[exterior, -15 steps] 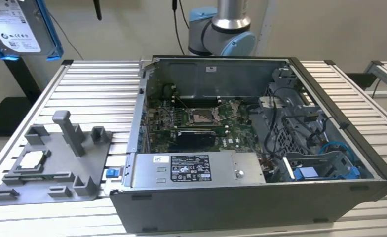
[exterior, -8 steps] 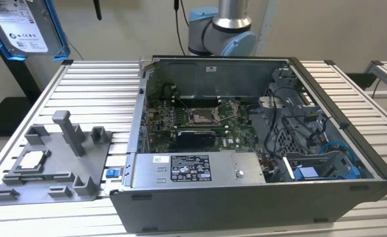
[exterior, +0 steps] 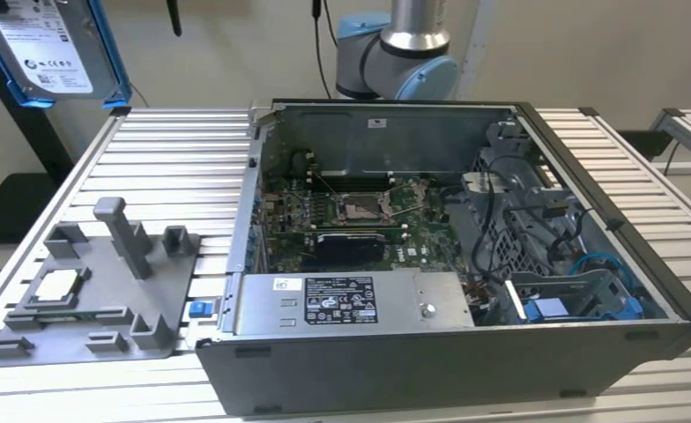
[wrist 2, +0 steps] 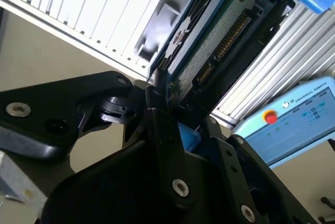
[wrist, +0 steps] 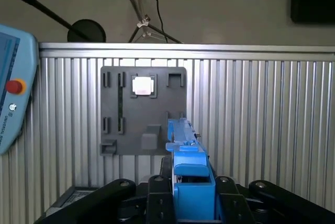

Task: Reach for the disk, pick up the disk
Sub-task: 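Pick up the disk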

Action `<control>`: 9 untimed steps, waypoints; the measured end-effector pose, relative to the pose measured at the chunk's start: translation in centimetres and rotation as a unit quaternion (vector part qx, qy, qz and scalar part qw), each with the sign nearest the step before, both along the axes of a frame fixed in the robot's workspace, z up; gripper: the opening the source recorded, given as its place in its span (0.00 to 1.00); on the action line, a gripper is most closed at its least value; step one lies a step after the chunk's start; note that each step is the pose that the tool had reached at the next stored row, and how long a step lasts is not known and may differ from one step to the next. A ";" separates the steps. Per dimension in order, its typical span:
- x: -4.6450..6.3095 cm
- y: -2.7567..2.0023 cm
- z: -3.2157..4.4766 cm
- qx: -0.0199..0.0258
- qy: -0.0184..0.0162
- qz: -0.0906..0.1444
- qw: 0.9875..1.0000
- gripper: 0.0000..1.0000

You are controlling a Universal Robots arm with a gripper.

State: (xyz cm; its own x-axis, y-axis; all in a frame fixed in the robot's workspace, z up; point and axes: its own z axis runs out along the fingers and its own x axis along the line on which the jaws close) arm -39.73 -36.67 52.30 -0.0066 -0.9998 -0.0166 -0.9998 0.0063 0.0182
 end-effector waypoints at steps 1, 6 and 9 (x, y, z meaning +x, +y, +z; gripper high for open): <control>0.1 0.00 0.00 0.000 0.000 0.000 1.000 0.00; 0.4 0.00 0.01 0.000 0.000 0.000 1.000 0.00; 0.6 0.00 0.00 0.000 0.000 0.000 1.000 0.00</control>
State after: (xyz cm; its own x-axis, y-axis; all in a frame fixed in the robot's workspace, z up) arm -39.12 -36.67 52.30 -0.0066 -0.9998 -0.0166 -0.9998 0.0063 0.0183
